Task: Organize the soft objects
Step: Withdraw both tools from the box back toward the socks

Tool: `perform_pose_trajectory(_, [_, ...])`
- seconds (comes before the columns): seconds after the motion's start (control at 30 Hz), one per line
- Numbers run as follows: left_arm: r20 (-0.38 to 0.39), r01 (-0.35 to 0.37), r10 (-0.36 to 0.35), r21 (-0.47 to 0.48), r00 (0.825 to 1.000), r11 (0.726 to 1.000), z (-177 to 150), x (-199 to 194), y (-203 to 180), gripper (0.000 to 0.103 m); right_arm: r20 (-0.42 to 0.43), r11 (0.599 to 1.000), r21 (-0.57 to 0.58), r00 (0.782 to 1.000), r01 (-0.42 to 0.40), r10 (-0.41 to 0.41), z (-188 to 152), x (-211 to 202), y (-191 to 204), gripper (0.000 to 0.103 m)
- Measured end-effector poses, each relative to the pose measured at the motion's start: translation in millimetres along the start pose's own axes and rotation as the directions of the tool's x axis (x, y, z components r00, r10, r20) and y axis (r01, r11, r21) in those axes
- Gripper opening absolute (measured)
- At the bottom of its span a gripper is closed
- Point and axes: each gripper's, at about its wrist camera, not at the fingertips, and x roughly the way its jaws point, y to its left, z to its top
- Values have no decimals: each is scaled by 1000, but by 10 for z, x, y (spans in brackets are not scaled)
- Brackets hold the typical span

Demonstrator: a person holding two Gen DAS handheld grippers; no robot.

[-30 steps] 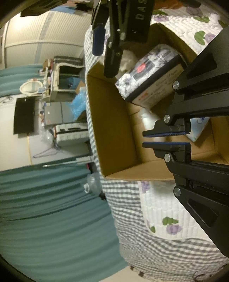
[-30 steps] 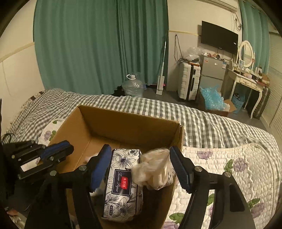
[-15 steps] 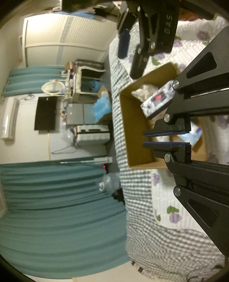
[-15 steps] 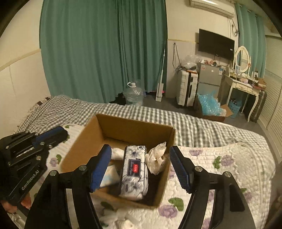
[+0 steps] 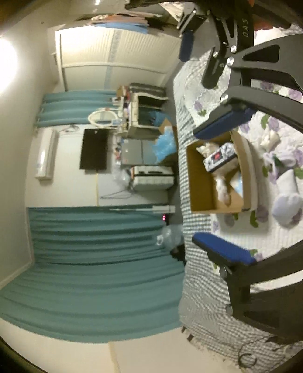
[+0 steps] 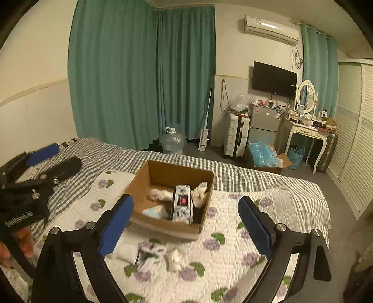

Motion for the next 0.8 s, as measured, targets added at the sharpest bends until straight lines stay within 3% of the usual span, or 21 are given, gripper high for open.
perform_pose_trajectory(0.17, [-13,11,-11,6,1000,1000,-234,-292,79,90,9,1000,17,1000,-9,9,-272,-402,40,95])
perform_pose_trajectory(0.4, [-84,3,-3,3,996,1000,-668,-292,129,90,5,1000,9,1000,-3,3,-780,-624,156,102])
perform_pose_trajectory(0.5, [-152,27,-32,-35,988,999,-885,-164,148,90,-19,1000,19,1000,-14,14,-947,-551,162,102])
perform_pose_trajectory(0.8, [-275,-30,11,-68,961,997,-1317,307,185,90,-144,999,18,989,-38,40,-1276,84,162,102])
